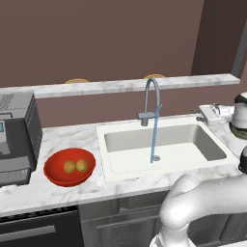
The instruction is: Pick the apples from the sink and place them in one bowl. Place the eggplant in the other bowl. Then turn off the sink faucet.
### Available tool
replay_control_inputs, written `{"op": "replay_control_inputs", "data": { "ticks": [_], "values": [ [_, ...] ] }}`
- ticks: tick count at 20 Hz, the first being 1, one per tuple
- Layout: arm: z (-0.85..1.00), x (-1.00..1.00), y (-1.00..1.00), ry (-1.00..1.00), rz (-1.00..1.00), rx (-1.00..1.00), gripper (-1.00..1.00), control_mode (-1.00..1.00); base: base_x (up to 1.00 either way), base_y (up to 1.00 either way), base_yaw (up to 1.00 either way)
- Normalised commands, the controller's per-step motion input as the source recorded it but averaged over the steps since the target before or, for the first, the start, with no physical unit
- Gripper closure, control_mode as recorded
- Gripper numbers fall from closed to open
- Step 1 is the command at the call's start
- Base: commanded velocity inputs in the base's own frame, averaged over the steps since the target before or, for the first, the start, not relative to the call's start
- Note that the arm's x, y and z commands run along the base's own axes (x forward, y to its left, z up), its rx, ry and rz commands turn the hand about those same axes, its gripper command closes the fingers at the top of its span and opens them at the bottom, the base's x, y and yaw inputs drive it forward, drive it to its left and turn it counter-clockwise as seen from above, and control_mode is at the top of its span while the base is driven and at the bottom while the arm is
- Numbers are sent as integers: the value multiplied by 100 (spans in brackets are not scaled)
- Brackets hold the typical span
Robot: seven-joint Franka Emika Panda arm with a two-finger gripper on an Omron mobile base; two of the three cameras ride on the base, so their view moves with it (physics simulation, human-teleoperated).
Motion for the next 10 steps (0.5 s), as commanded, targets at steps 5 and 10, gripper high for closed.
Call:
{"op": "replay_control_inputs", "data": {
  "ticks": [5,10],
  "values": [
    [-2,12,7,0,-8,-1,-100,-100,0,0,0],
    [-1,11,17,0,-10,-3,-100,-100,0,0,0]
  ]
}}
